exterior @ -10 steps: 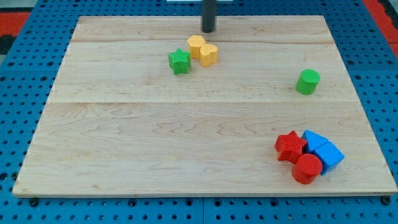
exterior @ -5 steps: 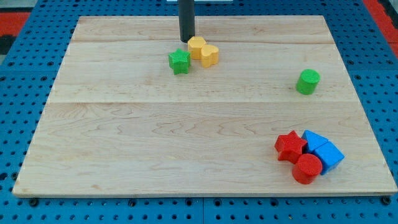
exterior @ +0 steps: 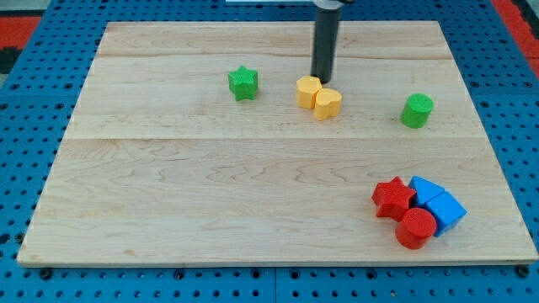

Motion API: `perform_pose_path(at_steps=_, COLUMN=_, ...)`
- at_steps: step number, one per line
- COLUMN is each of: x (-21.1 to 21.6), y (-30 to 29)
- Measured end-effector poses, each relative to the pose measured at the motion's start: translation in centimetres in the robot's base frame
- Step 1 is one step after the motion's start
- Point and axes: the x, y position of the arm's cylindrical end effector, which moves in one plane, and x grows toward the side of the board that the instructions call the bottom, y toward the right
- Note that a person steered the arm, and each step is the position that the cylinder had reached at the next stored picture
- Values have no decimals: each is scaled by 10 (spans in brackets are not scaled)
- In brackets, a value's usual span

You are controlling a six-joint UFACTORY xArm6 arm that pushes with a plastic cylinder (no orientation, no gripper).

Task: Push the yellow heart into the red star

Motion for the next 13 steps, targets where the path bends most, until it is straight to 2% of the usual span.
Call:
perform_pose_path(at_steps=2, x=2, y=5)
perform_pose_path(at_steps=3, x=-17, y=-26)
perform_pose_path(at_steps=4, x=-22, y=-32)
perform_pose_path(at_steps=5, x=-7, y=-31)
perform_pose_path(at_steps=6, x=30, y=-26)
perform_pose_path(at_steps=10, x=16, y=-26)
perform_pose_path(at_steps=12, x=85, y=17)
perform_pose_path(at_steps=13, x=99, y=26)
